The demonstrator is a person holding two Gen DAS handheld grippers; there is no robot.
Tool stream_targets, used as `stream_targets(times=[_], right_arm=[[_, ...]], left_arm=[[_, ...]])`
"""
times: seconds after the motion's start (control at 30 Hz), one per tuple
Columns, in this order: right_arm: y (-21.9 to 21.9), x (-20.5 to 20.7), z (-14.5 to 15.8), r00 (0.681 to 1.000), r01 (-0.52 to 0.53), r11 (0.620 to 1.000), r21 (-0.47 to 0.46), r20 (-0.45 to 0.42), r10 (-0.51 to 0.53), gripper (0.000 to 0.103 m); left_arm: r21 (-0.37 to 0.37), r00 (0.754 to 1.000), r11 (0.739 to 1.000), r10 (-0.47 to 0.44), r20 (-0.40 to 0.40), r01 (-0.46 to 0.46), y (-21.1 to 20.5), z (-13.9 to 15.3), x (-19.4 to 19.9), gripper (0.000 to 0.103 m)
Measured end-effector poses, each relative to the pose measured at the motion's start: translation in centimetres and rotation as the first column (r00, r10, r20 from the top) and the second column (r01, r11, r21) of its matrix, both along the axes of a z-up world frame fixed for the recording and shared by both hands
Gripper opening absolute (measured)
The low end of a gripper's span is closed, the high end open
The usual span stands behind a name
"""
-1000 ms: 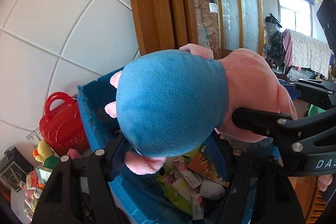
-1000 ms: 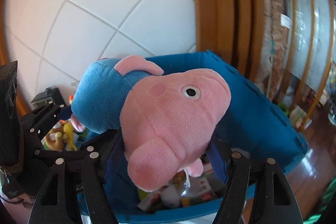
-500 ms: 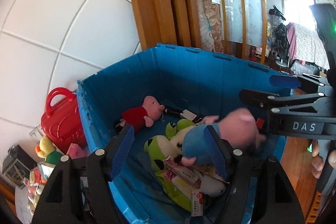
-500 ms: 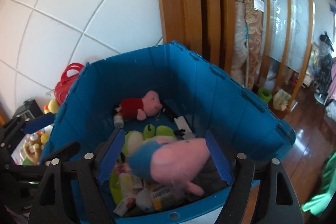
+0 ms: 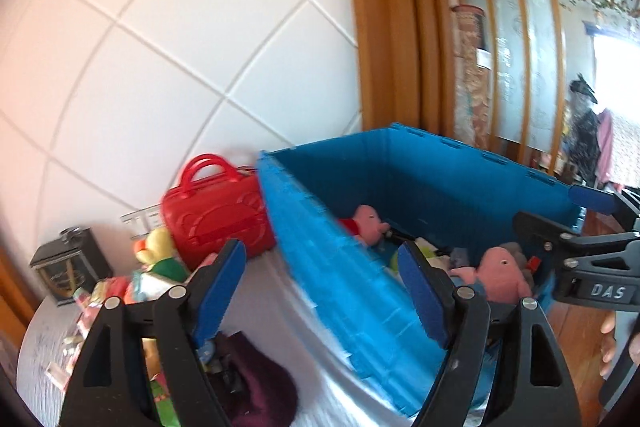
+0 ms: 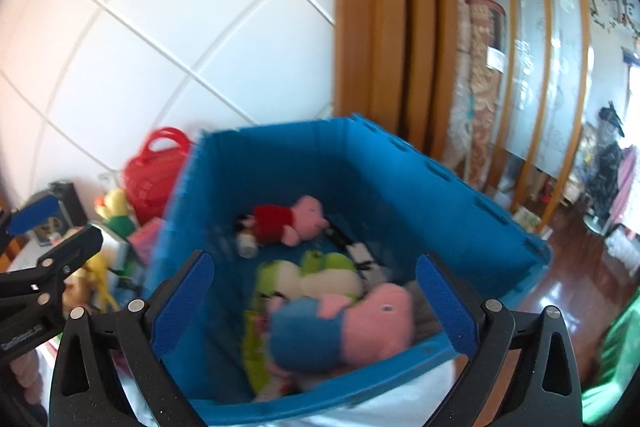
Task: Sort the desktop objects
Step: 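Move both empty tools back over the heap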
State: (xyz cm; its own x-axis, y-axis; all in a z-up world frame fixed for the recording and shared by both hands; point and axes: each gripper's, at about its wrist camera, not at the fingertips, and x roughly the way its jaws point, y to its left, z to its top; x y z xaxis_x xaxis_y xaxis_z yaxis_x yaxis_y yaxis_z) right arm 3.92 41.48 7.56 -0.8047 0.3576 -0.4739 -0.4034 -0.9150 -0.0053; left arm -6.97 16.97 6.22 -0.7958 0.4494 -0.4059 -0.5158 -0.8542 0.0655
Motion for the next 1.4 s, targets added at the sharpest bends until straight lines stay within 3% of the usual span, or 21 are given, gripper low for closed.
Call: stream_targets(times=[0.23, 0.4, 0.67, 0.93, 1.13, 1.4], right_arm=[[-8.4, -1.3, 0.2, 0.983, -0.169, 0.986, 0.014, -0.073, 0.170, 0.103], [-13.5, -3.1, -0.6, 0.955, -0.283, 0.959, -0.001, -0.094, 0.281, 0.103], [-19.3, -6.8, -4.9, 0.916, -0.399, 0.915, -0.049, 0.009, 0.400, 0.103], [-21.5, -10.1, -13.4, 0.877, -0.399, 0.900, -0.174, 0.214, 0.430, 0.103], [-21.2, -11.1, -18.5, 0.846, -0.359, 0.903, -0.236, 0.326, 0.422, 0.103], [-20.2, -12.6, -23.6, 0.804, -0.289, 0.915, -0.282, 0.448, 0.392, 0.103]], left_arm=[[0.023, 0.990, 0.991, 0.133, 0.043, -0.134, -9.8, -2.0, -0.9, 0.078], [-0.010, 0.955, 0.960, 0.279, 0.102, -0.279, -17.5, -5.1, -1.7, 0.078], [-0.106, 0.835, 0.869, 0.495, 0.239, -0.484, -28.4, -12.0, -3.3, 0.078], [-0.228, 0.727, 0.808, 0.588, 0.354, -0.543, -34.9, -18.6, -3.6, 0.078], [-0.224, 0.626, 0.790, 0.594, 0.505, -0.570, -37.0, -23.9, -5.4, 0.078], [-0.239, 0.539, 0.787, 0.576, 0.615, -0.569, -35.9, -29.5, -10.2, 0.076]])
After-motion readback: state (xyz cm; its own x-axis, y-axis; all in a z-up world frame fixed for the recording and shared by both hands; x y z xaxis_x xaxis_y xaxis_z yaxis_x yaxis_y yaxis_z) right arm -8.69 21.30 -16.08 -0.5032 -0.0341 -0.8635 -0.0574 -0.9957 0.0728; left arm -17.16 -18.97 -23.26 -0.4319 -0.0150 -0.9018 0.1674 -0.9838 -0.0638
